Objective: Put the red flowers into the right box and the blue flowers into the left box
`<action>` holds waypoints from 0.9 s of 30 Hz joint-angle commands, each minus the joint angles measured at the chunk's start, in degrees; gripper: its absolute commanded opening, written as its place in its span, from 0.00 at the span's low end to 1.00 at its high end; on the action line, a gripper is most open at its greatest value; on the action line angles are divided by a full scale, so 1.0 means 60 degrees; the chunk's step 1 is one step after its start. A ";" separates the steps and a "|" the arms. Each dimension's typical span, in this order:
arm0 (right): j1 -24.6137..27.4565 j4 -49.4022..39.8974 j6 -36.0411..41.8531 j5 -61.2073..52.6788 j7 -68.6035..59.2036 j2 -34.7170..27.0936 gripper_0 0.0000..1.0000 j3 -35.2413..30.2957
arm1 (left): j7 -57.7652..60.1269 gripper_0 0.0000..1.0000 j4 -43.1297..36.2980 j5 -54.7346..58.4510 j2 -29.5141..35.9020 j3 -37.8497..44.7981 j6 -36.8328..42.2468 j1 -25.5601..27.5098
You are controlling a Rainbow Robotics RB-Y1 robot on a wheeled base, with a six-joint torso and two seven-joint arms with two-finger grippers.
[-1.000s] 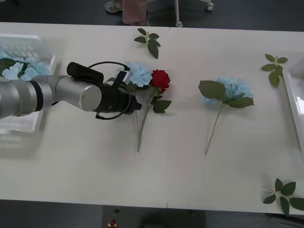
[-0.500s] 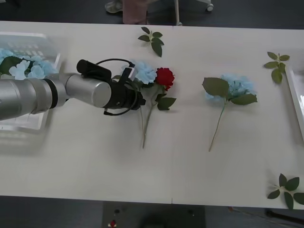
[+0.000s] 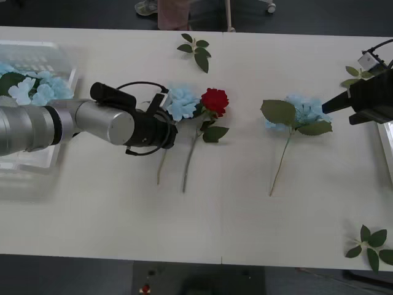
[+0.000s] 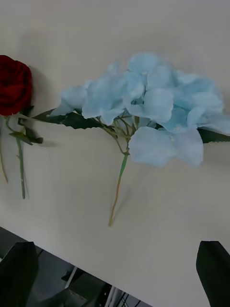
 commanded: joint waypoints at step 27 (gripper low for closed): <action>-0.0204 -0.0325 -0.6038 0.1109 -0.1910 0.2796 0.97 0.3381 | -0.0065 0.00 -0.2023 -0.0561 0.2728 0.2846 0.4459 0.0642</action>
